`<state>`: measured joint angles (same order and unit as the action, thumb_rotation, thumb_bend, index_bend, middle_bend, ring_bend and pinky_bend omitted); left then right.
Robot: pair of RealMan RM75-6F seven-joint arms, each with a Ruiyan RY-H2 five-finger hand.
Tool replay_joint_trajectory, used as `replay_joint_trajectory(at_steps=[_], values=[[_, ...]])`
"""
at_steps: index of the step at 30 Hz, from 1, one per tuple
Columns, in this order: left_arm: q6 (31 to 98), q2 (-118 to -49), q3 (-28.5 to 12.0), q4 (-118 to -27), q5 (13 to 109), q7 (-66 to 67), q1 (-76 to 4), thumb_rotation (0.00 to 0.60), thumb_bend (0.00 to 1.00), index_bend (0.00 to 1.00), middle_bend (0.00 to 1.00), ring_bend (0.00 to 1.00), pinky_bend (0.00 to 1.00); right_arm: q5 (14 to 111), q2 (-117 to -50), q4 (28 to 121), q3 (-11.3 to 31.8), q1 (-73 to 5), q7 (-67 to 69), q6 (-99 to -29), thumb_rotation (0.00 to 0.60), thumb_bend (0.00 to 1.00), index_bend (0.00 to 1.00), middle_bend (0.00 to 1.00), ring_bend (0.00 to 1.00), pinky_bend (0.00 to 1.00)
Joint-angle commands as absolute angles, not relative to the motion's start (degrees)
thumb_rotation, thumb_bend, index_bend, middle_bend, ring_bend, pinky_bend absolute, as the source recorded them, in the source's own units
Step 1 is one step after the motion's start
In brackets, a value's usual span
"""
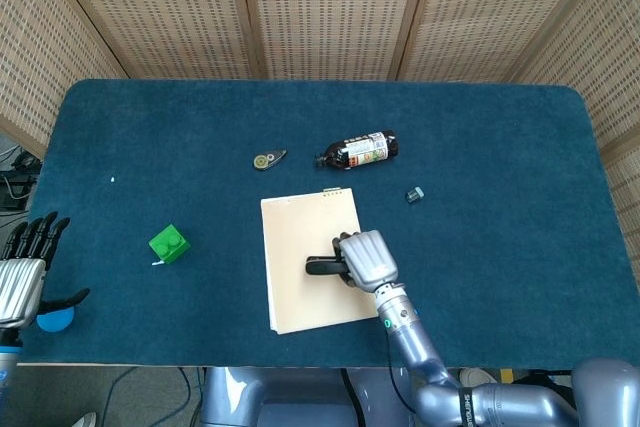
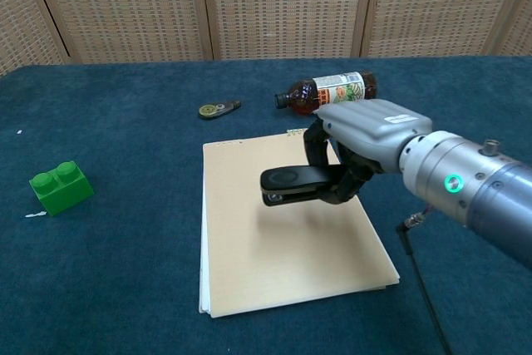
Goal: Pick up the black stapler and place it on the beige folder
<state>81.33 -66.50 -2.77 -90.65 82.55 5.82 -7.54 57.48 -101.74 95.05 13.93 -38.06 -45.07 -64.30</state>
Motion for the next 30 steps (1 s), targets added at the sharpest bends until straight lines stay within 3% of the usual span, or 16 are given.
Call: replay_joint_trajectory(at_steps=[1,11,15,17,21,25,30], values=[[81.37,-66.45,-3.22,-90.22,81.64,6.23,-7.48,0.600,0.00,0.00,0.00,0.00,0.00,55.60,-104.90,94.90,13.79,-39.91,-47.23,-64.83,0.600,0.48,0.77,0.58,0.60,0.70],[80.81,-66.04,-3.08,-90.38,81.60,5.33,-7.59,0.600,0.00,0.00,0.00,0.00,0.00,53.89,-107.91,92.14,12.91,-41.75,-49.22,-66.11,0.600,0.48,0.78,0.58,0.60,0.70],[80.76,-66.05,-3.01,-90.66,81.66,5.68,-7.63,0.600,0.00,0.00,0.00,0.00,0.00,52.79,-107.71,92.81,12.30,-41.74,-48.62,-65.58,0.600,0.42,0.75,0.54,0.58,0.66],[80.82,-66.07,-3.00,-90.73,81.70,5.80,-7.62,0.600,0.00,0.00,0.00,0.00,0.00,52.65,-107.61,93.12,12.13,-41.78,-48.34,-65.39,0.600,0.40,0.72,0.52,0.54,0.62],[80.96,-66.12,-2.90,-90.85,81.75,6.17,-7.54,0.600,0.00,0.00,0.00,0.00,0.00,52.58,-107.76,94.21,11.09,-42.21,-48.19,-64.64,0.600,0.34,0.61,0.41,0.42,0.43],[81.16,-66.05,-2.97,-90.94,81.74,6.05,-7.46,0.600,0.00,0.00,0.00,0.00,0.00,51.77,-107.79,95.26,10.52,-42.74,-49.29,-64.71,0.600,0.29,0.43,0.22,0.24,0.25],[81.33,-65.94,-2.91,-90.96,81.96,5.77,-7.39,0.600,0.00,0.00,0.00,0.00,0.00,51.30,-107.58,95.69,9.97,-43.09,-50.89,-66.09,0.600,0.25,0.26,0.03,0.04,0.09]])
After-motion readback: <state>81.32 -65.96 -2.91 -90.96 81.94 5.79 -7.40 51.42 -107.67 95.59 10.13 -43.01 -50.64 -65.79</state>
